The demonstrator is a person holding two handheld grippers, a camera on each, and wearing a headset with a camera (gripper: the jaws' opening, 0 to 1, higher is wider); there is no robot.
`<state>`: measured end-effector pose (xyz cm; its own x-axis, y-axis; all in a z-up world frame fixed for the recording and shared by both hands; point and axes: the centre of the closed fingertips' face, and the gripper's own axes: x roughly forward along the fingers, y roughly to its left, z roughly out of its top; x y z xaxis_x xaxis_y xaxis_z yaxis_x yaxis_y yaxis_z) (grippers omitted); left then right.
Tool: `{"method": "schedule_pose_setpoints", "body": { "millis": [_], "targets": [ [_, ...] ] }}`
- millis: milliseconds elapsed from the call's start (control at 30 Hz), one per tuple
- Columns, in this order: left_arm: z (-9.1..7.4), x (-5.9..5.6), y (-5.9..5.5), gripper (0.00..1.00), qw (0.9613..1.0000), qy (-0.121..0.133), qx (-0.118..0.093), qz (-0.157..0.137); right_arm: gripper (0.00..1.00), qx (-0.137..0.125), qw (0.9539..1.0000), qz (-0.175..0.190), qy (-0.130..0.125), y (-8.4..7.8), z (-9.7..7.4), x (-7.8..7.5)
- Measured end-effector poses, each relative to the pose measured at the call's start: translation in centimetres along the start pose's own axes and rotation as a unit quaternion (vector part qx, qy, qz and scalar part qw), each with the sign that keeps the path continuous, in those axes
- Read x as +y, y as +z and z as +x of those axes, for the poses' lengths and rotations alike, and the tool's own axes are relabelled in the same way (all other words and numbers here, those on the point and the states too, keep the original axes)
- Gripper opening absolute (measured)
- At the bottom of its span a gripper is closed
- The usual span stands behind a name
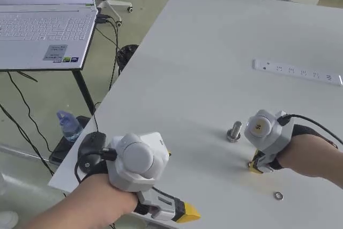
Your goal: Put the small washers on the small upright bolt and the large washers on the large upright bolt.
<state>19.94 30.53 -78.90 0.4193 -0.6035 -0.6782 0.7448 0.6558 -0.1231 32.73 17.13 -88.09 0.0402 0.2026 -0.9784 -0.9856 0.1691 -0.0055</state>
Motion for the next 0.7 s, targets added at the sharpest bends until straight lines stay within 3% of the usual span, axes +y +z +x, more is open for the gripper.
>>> {"method": "schedule_pose_setpoints", "body": {
  "millis": [700],
  "targets": [
    [-0.09,0.11,0.04,0.84,1.0,0.003,-0.003,-0.005,0.13,-0.01,0.9999,0.011,0.005,-0.62,-0.72,0.06]
  ]
}}
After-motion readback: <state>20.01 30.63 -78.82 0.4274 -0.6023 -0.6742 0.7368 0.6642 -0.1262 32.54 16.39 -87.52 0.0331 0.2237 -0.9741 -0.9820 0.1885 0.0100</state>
